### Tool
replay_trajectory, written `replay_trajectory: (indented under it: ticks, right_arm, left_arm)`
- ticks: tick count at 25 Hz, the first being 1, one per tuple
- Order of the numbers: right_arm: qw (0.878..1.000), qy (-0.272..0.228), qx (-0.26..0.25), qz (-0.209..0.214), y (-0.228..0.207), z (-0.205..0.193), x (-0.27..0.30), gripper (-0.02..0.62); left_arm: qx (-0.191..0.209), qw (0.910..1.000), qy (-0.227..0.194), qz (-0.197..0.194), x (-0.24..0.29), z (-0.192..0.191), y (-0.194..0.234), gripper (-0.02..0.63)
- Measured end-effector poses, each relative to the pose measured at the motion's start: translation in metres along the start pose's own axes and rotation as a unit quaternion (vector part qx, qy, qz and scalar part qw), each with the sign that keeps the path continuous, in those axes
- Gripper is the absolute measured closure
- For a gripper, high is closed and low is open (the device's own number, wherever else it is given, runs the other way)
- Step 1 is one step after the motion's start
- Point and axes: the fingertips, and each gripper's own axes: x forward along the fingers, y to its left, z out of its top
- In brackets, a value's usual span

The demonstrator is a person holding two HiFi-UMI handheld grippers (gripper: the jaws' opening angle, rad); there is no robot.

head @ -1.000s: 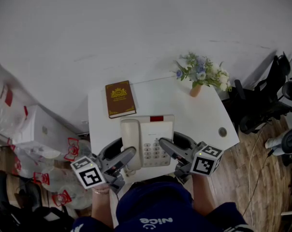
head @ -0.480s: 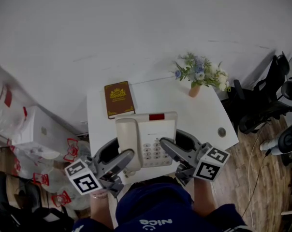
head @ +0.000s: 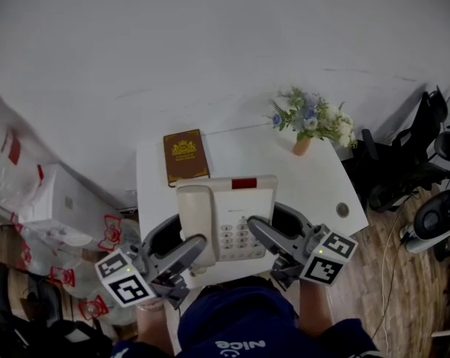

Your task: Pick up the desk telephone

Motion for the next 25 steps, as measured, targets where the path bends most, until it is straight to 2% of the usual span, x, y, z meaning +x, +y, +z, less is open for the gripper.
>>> replay_trajectory:
  ticks: [13, 25]
  right_arm:
    - [1.000, -0.013, -0.023, 0.006, 0.011, 0.014, 0.003, 0.353]
    - [1.000, -0.014, -0.024, 0.002, 0.005, 0.010, 0.005, 0.353]
  left_arm:
    - [0.010, 0.9997, -0.018, -0.010, -0.002, 0.013, -0.009, 0.256]
    - [0.003, 0.9999, -0.009, -0.007, 0.000, 0.009, -0.001, 0.256]
